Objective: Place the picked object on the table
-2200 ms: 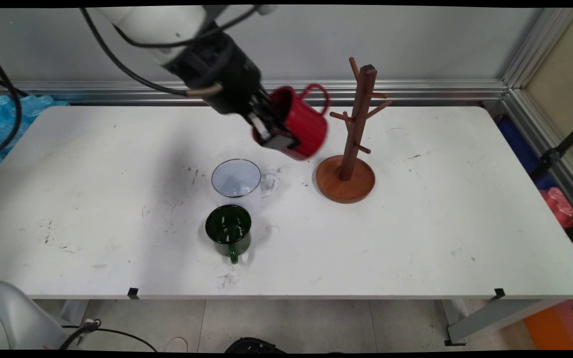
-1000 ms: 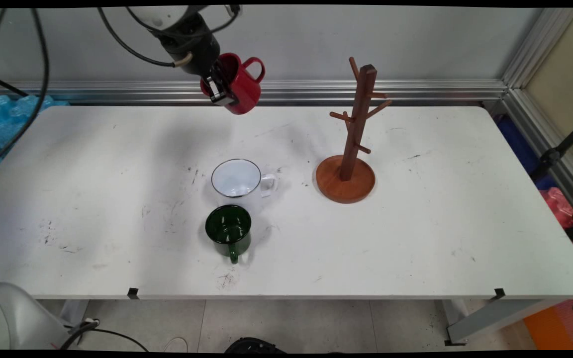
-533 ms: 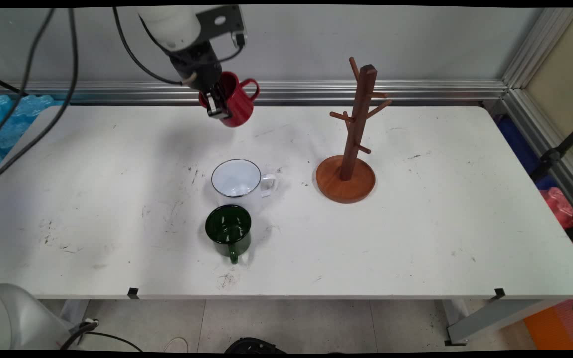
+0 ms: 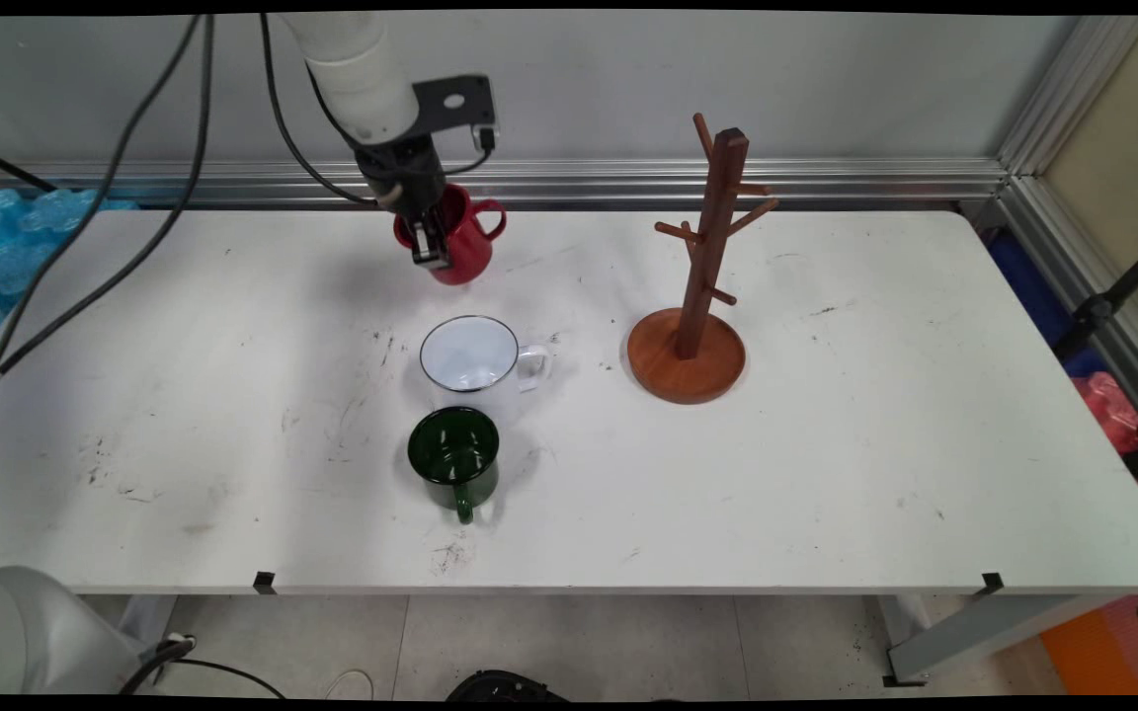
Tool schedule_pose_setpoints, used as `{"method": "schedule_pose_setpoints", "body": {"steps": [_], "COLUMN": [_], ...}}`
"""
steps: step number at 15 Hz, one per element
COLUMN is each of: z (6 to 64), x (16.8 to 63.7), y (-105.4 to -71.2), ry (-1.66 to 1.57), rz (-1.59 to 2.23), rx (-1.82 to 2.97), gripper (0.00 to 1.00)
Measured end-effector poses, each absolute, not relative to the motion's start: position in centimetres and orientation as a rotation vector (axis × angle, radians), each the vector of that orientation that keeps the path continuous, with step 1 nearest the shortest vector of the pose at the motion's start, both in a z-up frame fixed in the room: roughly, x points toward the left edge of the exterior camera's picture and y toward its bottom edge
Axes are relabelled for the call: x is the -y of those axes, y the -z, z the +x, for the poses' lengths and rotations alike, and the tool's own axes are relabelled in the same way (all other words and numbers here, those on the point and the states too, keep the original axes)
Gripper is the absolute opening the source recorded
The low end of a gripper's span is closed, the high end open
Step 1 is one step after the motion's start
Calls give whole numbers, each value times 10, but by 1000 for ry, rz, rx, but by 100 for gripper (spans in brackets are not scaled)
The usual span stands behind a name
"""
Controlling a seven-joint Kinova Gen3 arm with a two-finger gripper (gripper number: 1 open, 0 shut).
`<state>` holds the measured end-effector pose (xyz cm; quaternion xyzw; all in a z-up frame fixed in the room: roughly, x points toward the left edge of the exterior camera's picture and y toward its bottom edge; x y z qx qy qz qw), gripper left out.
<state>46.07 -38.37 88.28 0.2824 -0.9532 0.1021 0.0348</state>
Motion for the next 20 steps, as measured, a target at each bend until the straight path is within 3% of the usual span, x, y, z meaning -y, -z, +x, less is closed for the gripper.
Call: {"method": "schedule_pose_setpoints", "body": {"steps": [15,16,20], "z": [451,450,447], "x": [405,406,409], "y": [-829,-827,-821], "ry": [-172,-167,-159], "rz": [849,842,821], "rx": [3043,3048,3056], "gripper": [0,100,100]}}
